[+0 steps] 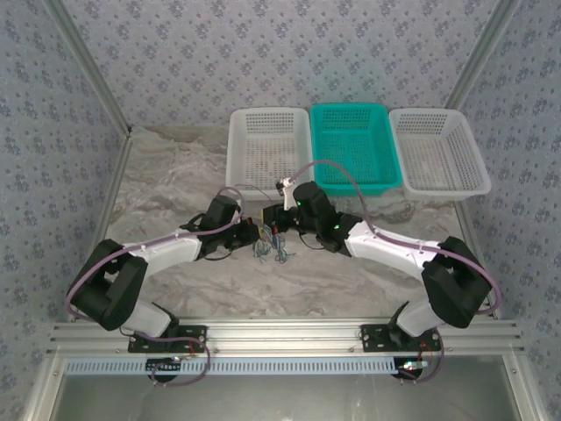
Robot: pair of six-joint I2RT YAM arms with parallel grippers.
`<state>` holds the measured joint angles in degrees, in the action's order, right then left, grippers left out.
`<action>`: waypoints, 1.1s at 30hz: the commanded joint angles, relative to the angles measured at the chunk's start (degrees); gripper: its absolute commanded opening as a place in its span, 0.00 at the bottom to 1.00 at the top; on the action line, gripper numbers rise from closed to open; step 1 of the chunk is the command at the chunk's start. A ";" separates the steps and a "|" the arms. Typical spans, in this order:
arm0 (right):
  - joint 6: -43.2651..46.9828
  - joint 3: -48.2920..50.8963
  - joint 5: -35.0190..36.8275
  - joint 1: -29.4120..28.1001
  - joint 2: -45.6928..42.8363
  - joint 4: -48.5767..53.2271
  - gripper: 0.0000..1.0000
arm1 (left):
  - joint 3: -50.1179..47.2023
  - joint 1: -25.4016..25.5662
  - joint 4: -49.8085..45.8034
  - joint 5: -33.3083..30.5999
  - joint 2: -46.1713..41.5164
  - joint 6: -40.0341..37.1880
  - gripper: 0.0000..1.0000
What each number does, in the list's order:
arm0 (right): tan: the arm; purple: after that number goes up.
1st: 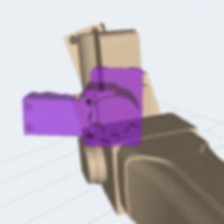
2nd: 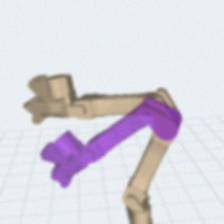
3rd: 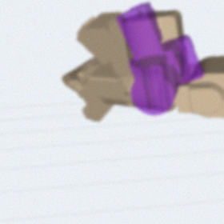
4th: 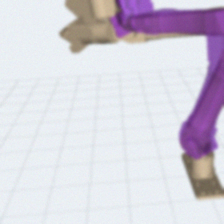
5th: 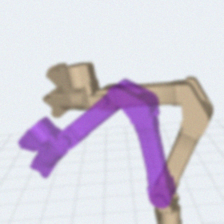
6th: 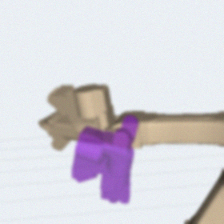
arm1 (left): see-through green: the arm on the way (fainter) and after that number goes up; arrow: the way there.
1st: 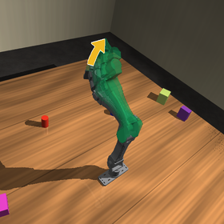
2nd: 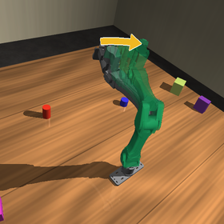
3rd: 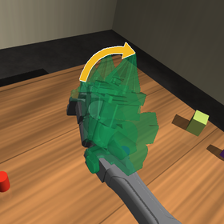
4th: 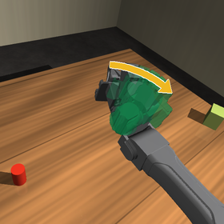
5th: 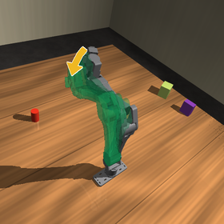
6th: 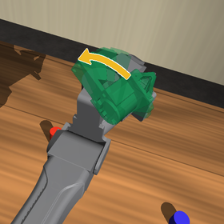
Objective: Untangle the cables
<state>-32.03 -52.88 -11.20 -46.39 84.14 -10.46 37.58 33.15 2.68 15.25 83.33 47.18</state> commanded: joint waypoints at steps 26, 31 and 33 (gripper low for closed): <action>-6.39 -9.88 29.87 28.09 -41.02 29.95 0.00 | -1.93 -7.73 -29.44 -27.09 -5.80 4.04 0.00; -9.78 -12.37 30.19 34.96 -42.08 32.18 0.00 | -5.42 -11.61 -30.04 -27.03 -10.41 4.58 0.00; -10.76 -13.13 30.63 37.21 -42.13 33.17 0.00 | -6.19 -12.63 -30.83 -27.54 -11.72 4.44 0.00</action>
<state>-40.53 -58.87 3.14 -15.35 46.52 28.69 37.04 26.94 -6.46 7.49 70.22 49.84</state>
